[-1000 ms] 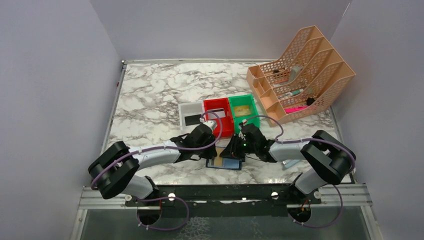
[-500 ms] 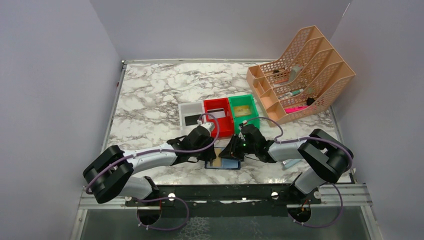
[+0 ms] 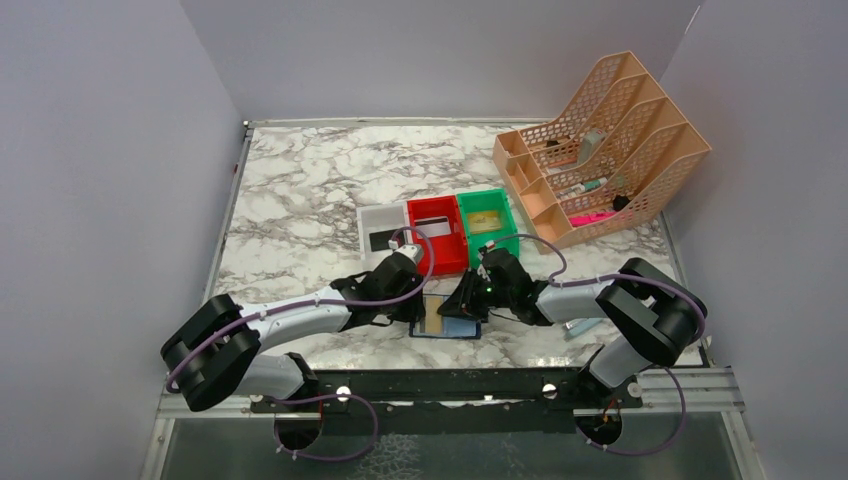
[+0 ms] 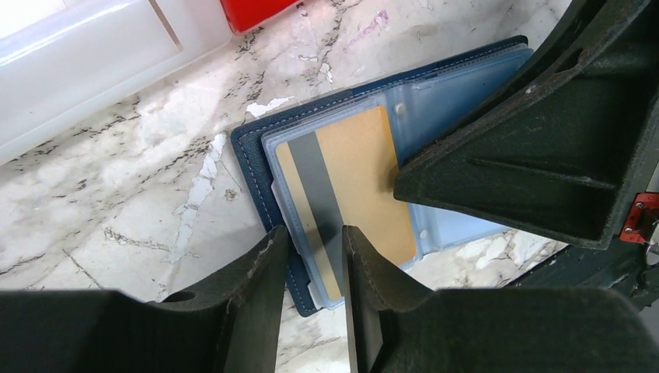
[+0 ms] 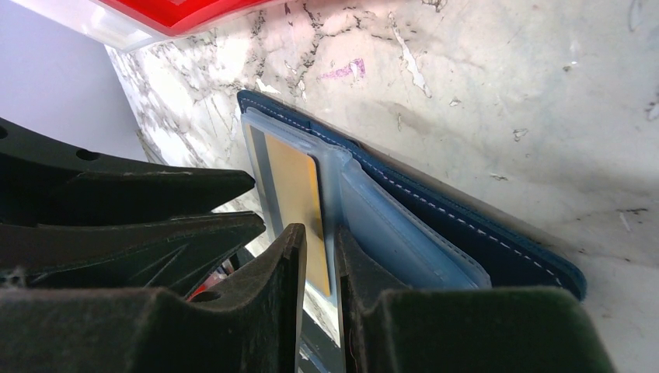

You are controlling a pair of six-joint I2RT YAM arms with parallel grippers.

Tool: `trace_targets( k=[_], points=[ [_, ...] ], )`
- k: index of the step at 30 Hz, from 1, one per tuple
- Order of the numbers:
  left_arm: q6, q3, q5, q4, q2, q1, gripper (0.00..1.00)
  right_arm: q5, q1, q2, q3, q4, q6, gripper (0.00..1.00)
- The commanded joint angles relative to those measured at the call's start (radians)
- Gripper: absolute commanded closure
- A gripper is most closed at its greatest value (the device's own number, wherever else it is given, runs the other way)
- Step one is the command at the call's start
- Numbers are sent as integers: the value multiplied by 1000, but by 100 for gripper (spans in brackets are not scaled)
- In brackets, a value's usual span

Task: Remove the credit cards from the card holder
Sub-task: Remove the credit card from the card holder.

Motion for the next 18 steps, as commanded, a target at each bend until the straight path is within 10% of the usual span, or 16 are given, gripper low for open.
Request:
trace_targets(
  k=[1,18],
  points=[
    [-9,-9,5,20,-8,-2,65,29,7,5,-10,-42,-16,75],
    [-50,-6,17,65,2,-4,58,15,6,12,-7,-34,-23,75]
  ],
)
